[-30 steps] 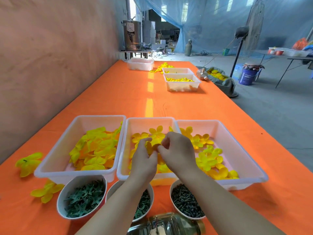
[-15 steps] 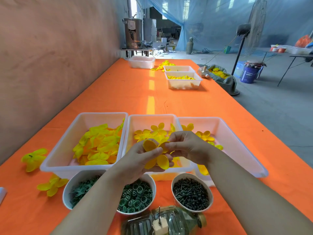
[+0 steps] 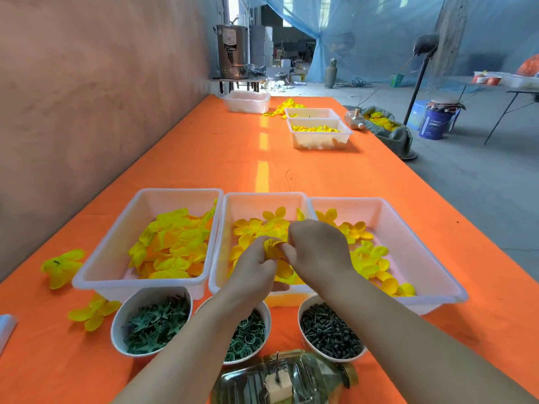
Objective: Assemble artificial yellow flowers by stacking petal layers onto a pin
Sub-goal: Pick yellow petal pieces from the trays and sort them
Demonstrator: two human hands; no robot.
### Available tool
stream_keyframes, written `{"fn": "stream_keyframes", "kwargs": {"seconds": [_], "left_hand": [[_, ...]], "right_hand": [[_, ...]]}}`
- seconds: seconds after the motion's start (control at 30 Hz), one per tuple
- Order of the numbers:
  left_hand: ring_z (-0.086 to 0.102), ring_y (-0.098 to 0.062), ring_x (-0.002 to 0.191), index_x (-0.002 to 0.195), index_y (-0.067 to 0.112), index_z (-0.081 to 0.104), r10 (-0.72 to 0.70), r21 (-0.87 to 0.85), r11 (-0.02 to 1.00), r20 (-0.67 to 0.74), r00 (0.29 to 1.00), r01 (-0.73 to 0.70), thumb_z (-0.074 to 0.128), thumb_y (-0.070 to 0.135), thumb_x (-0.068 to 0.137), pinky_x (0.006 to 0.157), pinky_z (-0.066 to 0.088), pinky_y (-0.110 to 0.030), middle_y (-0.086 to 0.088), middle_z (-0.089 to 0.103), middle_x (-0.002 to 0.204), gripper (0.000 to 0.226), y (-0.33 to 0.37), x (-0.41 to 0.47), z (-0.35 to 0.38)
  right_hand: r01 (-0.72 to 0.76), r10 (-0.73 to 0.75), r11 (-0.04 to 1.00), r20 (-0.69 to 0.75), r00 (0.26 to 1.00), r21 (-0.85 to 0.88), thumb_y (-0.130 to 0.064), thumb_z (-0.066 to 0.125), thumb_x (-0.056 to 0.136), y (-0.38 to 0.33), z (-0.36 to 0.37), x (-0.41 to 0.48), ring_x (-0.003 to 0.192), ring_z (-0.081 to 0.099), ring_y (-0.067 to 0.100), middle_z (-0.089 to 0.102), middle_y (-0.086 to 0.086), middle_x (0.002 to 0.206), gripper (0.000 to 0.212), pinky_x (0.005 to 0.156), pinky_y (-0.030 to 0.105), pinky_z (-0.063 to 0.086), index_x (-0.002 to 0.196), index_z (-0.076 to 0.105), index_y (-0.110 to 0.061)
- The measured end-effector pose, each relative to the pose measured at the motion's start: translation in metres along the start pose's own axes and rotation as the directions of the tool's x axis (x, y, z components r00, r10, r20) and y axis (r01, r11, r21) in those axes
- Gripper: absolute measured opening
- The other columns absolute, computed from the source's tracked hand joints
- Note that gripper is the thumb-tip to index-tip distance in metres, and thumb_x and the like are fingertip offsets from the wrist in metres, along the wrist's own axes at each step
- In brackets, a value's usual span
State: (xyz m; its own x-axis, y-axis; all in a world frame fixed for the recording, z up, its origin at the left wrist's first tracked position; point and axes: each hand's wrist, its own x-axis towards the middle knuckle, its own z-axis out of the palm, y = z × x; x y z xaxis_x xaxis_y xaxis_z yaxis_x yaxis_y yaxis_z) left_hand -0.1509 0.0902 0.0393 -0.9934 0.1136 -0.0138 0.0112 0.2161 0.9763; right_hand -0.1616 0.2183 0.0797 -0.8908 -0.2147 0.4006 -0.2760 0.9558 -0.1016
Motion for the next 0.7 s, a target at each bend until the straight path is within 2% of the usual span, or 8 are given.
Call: {"fn": "stream_keyframes", "kwargs": {"seconds": [0.1,0.17,0.27,0.33,0.4,0.47,0.6,0.7], "left_hand": [[0.063,-0.012,0.066,0.099,0.013,0.060,-0.026,-0.089,0.996,-0.080,0.996,0.019,0.042,-0.013,0.087,0.057,0.054,-0.030,-0.008,0.062,0.084,0.034,0.002,0.007,0.000],[0.056,-0.014,0.061,0.093,0.013,0.060,-0.003,-0.032,0.999,-0.135,0.991,-0.001,0.050,-0.012,0.084,0.055,0.049,-0.032,-0.005,0.059,0.073,0.028,0.002,0.009,-0.003],[0.064,-0.021,0.076,0.098,0.011,0.060,-0.031,-0.117,0.993,-0.043,0.999,0.026,0.045,-0.010,0.092,0.059,0.057,-0.035,-0.011,0.063,0.085,0.027,0.001,0.003,-0.008],[0.071,-0.020,0.080,0.105,0.010,0.061,-0.022,-0.199,0.979,0.085,0.996,0.039,0.047,0.000,0.101,0.061,0.061,-0.036,-0.011,0.070,0.090,0.017,-0.002,-0.002,-0.020],[0.075,-0.021,0.082,0.106,0.010,0.062,0.005,-0.249,0.967,0.228,0.974,0.054,0.054,0.014,0.102,0.057,0.059,-0.032,-0.008,0.074,0.088,0.010,-0.003,-0.005,-0.036],[0.075,-0.026,0.086,0.106,0.009,0.063,0.046,-0.307,0.949,0.362,0.931,0.072,0.060,0.025,0.098,0.058,0.057,-0.030,-0.012,0.074,0.092,0.018,0.001,-0.009,-0.046],[0.074,-0.025,0.085,0.111,0.005,0.061,0.116,-0.384,0.921,0.418,0.901,0.059,0.059,0.025,0.096,0.059,0.057,-0.029,-0.016,0.073,0.094,0.025,0.007,-0.011,-0.048],[0.074,-0.023,0.080,0.112,0.004,0.057,0.072,-0.404,0.912,0.321,0.944,0.067,0.057,0.023,0.096,0.057,0.056,-0.030,-0.015,0.073,0.090,0.025,0.008,-0.012,-0.040]], "right_hand": [[0.075,-0.097,0.981,-0.118,0.988,-0.180,-0.014,0.089,0.042,-0.023,0.003,-0.015,0.047,0.059,0.026,0.060,0.005,0.056,0.032,0.044,0.022,0.024,0.061,0.064,-0.013],[0.089,-0.128,0.972,-0.174,0.976,-0.218,-0.011,0.086,0.032,-0.031,0.010,-0.020,0.042,0.056,0.022,0.056,0.002,0.050,0.034,0.039,0.020,0.026,0.057,0.064,-0.015],[0.065,-0.080,0.993,-0.167,0.983,-0.094,-0.014,0.084,0.060,-0.023,0.013,-0.017,0.061,0.062,0.029,0.063,0.008,0.066,0.022,0.048,0.027,0.030,0.070,0.065,-0.011],[0.016,-0.019,0.990,0.020,1.000,0.141,-0.026,0.070,0.086,-0.007,0.007,-0.007,0.078,0.062,0.027,0.066,0.008,0.080,0.017,0.060,0.032,0.035,0.081,0.066,-0.010],[-0.056,-0.075,0.850,0.226,0.971,0.523,-0.022,0.071,0.089,0.015,0.002,0.002,0.071,0.060,0.022,0.067,0.008,0.073,0.019,0.066,0.035,0.044,0.078,0.069,-0.007],[-0.227,-0.173,0.550,0.375,0.911,0.804,-0.013,0.074,0.088,0.031,-0.001,0.008,0.071,0.064,0.023,0.068,0.017,0.073,0.014,0.070,0.038,0.054,0.078,0.070,-0.003],[-0.467,-0.289,0.216,0.514,0.808,0.857,-0.021,0.072,0.081,0.045,0.003,0.010,0.076,0.065,0.030,0.067,0.023,0.082,0.016,0.074,0.034,0.057,0.078,0.068,-0.006],[-0.471,-0.250,0.219,0.516,0.820,0.855,-0.019,0.071,0.084,0.043,0.001,0.013,0.071,0.067,0.024,0.068,0.021,0.077,0.015,0.071,0.032,0.058,0.078,0.068,-0.005]]}}
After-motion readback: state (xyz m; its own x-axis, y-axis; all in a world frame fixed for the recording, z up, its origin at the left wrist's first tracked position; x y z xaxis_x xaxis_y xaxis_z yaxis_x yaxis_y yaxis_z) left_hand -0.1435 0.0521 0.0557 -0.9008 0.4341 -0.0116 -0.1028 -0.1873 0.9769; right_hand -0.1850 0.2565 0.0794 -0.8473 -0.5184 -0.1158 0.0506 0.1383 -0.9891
